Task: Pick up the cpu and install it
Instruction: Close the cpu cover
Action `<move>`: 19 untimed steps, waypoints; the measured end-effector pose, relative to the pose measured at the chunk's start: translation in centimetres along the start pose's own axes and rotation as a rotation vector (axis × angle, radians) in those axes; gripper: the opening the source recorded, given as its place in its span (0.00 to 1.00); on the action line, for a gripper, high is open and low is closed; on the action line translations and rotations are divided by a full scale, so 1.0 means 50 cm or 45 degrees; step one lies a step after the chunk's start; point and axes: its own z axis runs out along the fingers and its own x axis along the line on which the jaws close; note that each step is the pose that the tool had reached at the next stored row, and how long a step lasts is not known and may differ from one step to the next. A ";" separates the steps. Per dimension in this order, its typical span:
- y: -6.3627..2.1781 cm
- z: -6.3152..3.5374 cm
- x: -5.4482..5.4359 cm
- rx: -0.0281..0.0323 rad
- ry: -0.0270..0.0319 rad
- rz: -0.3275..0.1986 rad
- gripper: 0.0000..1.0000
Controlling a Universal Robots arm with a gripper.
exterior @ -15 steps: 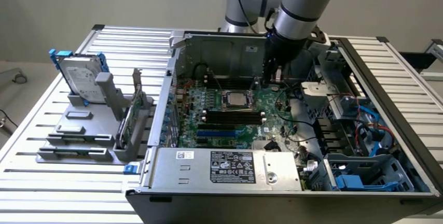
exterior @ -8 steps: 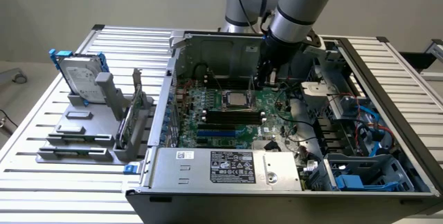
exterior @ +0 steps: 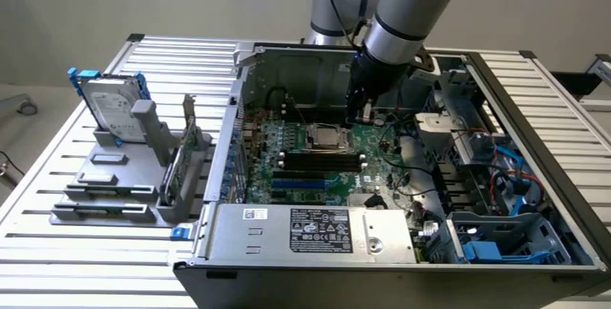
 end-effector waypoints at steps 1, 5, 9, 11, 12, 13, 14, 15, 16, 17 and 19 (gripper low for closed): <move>-0.003 0.001 0.000 0.0071 -0.0003 0.000 0.11; -0.020 0.007 -0.002 0.0310 -0.0015 0.002 0.11; -0.048 0.017 -0.004 0.0459 -0.0019 0.003 0.11; -0.064 0.022 -0.005 0.0515 -0.0021 0.004 0.11; -0.072 0.025 -0.006 0.0537 -0.0022 0.004 0.11; -0.080 0.028 -0.007 0.0554 -0.0021 0.005 0.11; -0.087 0.031 -0.007 0.0565 -0.0023 0.005 0.11; -0.092 0.034 -0.008 0.0566 -0.0023 0.005 0.11; -0.096 0.037 -0.008 0.0566 -0.0020 0.005 0.11; -0.100 0.039 -0.008 0.0567 -0.0015 0.005 0.11; -0.108 0.045 -0.006 0.0566 -0.0004 0.004 0.11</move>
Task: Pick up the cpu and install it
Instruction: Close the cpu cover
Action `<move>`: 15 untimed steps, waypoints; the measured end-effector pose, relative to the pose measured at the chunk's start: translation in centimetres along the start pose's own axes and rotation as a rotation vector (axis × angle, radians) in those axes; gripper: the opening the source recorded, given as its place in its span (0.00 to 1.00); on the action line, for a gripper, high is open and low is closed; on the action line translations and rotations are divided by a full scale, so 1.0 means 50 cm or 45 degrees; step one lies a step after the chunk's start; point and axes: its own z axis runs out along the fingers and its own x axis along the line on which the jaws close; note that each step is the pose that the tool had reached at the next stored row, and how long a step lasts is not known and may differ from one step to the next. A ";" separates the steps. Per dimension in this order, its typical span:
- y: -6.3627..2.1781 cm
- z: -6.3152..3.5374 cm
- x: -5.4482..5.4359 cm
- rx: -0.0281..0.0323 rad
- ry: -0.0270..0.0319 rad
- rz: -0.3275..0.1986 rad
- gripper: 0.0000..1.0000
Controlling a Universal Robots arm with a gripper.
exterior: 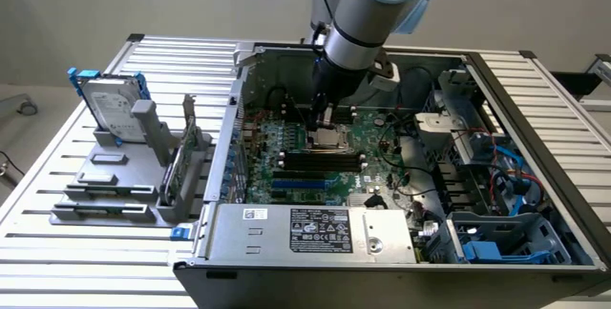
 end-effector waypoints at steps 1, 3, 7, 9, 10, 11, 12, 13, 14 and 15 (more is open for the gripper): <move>-0.002 0.002 0.002 0.0002 0.0003 0.000 0.11; -0.003 0.007 0.008 0.0004 0.0056 -0.001 0.11; -0.001 0.017 0.014 0.0012 0.0170 -0.005 0.11; 0.000 0.024 0.014 0.0014 0.0186 -0.006 0.11; 0.001 0.027 0.014 0.0015 0.0191 -0.006 0.11; 0.001 0.029 0.014 0.0015 0.0195 -0.006 0.11; 0.002 0.032 0.014 0.0015 0.0196 -0.007 0.11; 0.002 0.034 0.015 0.0015 0.0200 -0.007 0.11; 0.003 0.036 0.015 0.0015 0.0202 -0.007 0.11; 0.004 0.039 0.015 0.0015 0.0206 -0.007 0.11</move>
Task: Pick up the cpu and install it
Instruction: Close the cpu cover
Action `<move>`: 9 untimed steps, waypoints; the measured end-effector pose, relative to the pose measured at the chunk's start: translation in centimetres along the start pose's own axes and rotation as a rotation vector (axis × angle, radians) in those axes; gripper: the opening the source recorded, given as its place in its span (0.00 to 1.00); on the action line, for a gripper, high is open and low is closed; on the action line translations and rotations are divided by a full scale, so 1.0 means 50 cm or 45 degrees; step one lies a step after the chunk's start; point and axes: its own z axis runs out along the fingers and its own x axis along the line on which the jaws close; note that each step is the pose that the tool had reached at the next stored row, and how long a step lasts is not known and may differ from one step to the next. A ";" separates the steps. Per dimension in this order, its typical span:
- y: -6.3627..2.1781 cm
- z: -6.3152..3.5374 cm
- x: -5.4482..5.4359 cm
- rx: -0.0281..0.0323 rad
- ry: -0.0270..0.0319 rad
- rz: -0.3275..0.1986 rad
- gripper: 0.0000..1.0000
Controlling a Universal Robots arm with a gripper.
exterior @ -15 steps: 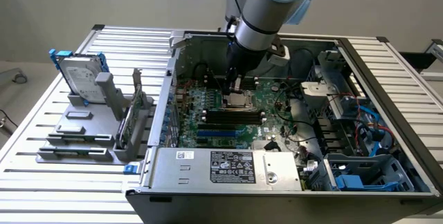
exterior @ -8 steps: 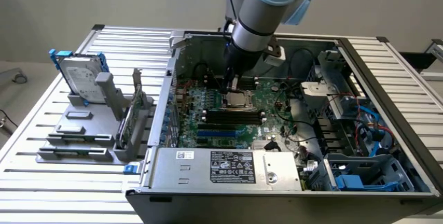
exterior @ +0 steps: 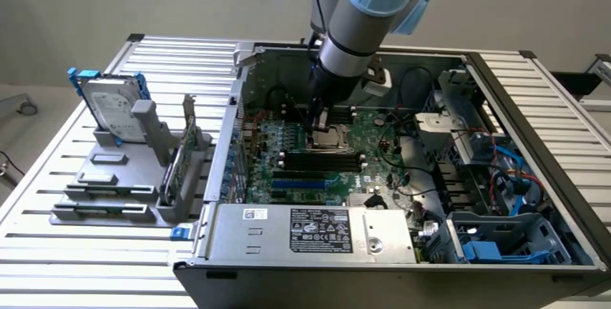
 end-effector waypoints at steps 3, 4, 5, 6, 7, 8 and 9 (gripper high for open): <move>0.002 0.007 0.000 0.0000 0.0005 -0.001 0.11; 0.002 0.010 0.000 0.0000 0.0005 -0.001 0.11; 0.002 0.011 0.000 0.0001 0.0003 -0.001 0.11; 0.003 0.013 0.001 0.0000 0.0005 -0.001 0.11; 0.003 0.015 0.001 0.0000 0.0004 -0.001 0.11; 0.004 0.017 0.001 0.0000 0.0003 -0.001 0.11; 0.004 0.019 0.001 0.0000 -0.0001 -0.001 0.11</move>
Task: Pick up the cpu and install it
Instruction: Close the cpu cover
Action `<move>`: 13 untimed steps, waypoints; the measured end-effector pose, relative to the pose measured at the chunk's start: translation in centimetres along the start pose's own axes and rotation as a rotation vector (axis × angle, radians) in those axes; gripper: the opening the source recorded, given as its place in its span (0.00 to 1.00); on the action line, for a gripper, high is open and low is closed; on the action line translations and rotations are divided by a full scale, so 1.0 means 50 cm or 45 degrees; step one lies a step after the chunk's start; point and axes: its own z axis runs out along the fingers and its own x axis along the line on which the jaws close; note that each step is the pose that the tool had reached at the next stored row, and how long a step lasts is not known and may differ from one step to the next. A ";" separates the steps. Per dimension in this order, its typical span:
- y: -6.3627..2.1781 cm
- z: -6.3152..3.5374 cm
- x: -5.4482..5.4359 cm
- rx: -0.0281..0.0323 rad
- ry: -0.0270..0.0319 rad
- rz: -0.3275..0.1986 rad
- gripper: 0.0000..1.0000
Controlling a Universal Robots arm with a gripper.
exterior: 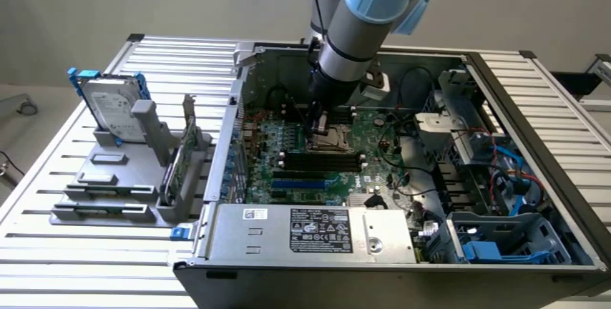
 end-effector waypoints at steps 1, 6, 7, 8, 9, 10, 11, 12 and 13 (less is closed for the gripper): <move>0.000 0.002 0.000 0.0000 -0.0006 0.000 0.11; 0.001 0.004 0.001 -0.0012 0.0006 0.000 0.11; 0.001 0.003 0.001 -0.0014 0.0010 0.000 0.11; 0.001 0.002 0.001 -0.0018 0.0017 -0.001 0.11; 0.000 0.001 0.002 -0.0021 0.0022 -0.001 0.11; 0.000 -0.001 0.002 -0.0021 0.0020 -0.001 0.11; -0.001 -0.003 0.002 -0.0015 0.0008 -0.001 0.11; -0.001 -0.004 0.002 -0.0013 0.0009 -0.001 0.11; -0.001 -0.004 0.002 -0.0014 0.0010 -0.001 0.11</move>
